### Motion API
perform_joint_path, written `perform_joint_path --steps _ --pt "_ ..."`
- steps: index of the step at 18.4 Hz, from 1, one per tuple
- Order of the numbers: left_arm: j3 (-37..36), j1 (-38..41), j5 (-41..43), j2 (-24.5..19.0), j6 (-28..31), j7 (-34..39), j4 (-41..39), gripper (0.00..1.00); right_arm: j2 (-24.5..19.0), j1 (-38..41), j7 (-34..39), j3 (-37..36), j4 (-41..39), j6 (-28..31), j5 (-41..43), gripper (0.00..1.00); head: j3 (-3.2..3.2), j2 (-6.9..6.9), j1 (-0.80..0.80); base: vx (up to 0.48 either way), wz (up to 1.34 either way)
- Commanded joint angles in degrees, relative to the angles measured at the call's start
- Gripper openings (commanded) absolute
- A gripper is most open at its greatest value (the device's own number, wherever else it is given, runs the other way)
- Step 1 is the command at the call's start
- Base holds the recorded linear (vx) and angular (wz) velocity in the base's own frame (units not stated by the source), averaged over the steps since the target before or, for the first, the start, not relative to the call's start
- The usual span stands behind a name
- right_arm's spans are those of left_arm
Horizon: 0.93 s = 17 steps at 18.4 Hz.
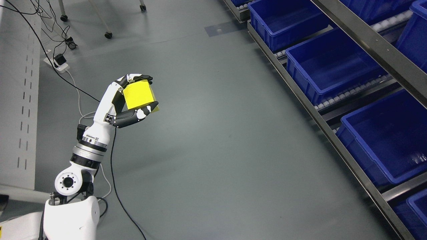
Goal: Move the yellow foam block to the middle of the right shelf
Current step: 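Hold the cube raised in the left hand while turning toward the shelves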
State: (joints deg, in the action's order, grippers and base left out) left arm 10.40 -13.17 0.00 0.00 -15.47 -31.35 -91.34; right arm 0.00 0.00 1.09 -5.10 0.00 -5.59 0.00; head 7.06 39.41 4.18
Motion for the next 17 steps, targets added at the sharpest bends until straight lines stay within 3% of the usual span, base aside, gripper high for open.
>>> perform_joint_path --steps 1,17 --pt "-1.4 -0.9 -1.5 -1.0 0.1 0.1 0.0 0.39 1.0 -0.2 0.0 0.0 -1.0 0.0 0.0 1.0 0.0 0.0 0.0 0.393 0.05" --pt "-1.5 -2.9 -1.5 -1.0 0.8 0.0 0.0 0.39 1.0 -0.1 0.0 0.0 -1.0 0.0 0.1 1.0 0.0 0.0 0.0 0.374 0.06"
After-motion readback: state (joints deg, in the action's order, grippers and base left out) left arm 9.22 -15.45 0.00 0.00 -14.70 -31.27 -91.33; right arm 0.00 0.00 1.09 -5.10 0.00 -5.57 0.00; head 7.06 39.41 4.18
